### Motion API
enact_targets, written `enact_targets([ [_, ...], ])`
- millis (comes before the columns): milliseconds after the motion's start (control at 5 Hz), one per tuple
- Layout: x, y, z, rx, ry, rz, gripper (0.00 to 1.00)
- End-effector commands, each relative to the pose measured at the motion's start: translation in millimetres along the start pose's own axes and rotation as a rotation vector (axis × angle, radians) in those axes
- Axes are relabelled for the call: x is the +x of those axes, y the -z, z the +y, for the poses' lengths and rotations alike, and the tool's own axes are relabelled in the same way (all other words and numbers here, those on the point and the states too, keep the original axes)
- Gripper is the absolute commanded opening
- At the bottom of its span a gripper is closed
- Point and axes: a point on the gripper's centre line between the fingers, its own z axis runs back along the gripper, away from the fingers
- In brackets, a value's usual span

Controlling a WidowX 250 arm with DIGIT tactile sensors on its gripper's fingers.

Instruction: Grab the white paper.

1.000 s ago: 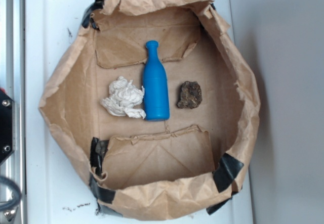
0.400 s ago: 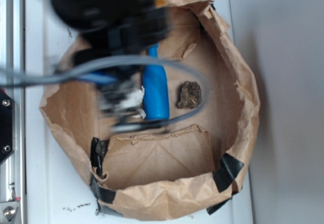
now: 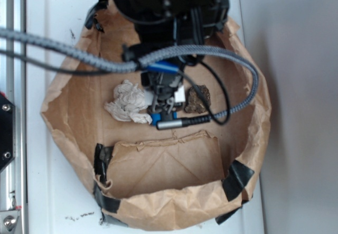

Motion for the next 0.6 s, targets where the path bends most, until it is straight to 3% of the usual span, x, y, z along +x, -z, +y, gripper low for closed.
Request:
enact_targets([
  [0,4.5,33.0,-22.6,0.070,0.101,-0.057,1.00],
  [400,-29.6,106.7,-33.6,0.056,0.235,0.022,1.00],
])
